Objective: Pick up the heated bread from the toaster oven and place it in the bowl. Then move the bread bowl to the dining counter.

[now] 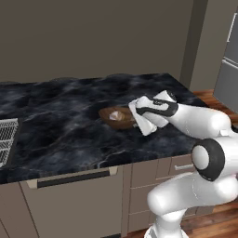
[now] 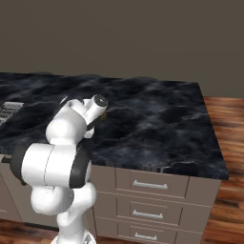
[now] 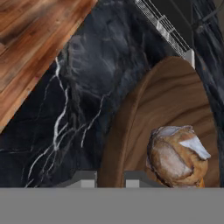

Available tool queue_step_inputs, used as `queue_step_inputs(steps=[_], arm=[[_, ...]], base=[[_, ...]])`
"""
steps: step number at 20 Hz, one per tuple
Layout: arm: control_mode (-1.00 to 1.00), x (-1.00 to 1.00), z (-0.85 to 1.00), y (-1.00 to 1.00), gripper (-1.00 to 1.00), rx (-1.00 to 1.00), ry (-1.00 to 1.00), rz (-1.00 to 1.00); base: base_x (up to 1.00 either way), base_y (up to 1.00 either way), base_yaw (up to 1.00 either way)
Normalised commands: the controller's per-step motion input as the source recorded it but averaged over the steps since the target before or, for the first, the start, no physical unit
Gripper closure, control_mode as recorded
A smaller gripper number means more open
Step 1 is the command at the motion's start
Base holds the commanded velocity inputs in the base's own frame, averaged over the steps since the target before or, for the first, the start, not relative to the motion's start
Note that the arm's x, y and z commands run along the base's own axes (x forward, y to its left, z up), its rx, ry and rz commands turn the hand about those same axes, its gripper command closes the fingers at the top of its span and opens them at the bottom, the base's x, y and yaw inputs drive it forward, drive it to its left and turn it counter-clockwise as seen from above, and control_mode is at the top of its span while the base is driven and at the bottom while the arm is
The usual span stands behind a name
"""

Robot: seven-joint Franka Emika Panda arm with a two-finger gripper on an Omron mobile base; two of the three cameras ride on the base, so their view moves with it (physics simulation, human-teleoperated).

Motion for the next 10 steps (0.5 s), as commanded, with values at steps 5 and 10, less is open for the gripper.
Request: queue_step_inputs(steps=[5,10], arm=[[-1.00,0.99,-0.55,0.01,1.00,-0.17,-0.02,0.00],[-1.00,0.69,-0.74,0.00,1.00,-0.12,0.00,0.00]], base=[[0.00,0.00,0.00],[0.00,0.00,0.00]])
